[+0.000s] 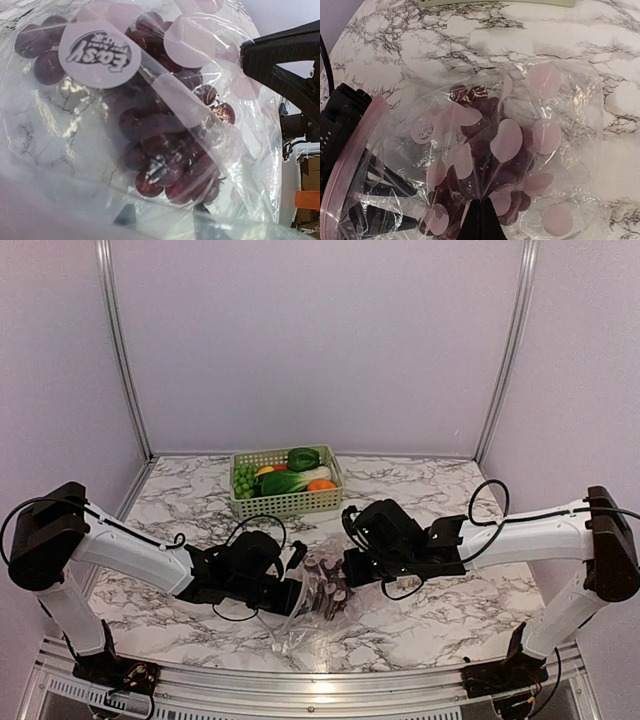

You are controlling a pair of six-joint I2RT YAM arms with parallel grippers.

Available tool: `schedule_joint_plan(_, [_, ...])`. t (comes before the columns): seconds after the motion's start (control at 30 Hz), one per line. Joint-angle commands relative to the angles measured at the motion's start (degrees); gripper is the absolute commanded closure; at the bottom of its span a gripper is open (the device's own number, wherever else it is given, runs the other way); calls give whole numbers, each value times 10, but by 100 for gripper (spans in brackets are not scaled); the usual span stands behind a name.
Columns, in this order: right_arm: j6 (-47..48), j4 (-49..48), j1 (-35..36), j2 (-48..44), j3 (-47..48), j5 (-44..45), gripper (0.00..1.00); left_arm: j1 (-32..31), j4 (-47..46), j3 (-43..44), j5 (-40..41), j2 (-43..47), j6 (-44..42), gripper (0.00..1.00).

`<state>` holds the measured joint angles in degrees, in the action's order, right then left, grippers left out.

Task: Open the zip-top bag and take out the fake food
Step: Pick up the fake fruit from the zipper food storage bag.

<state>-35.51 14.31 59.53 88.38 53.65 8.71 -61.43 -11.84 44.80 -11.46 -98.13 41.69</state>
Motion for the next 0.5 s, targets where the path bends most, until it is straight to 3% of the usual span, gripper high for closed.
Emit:
schedule_joint_plan(0.0, [-15,4,3,-30,14,14,100,1,-10,2,-20,21,-28,57])
schedule_joint_plan(0.47, [-41,-22,4,-38,0,12,100,-37,50,74,26,-20,-49,38])
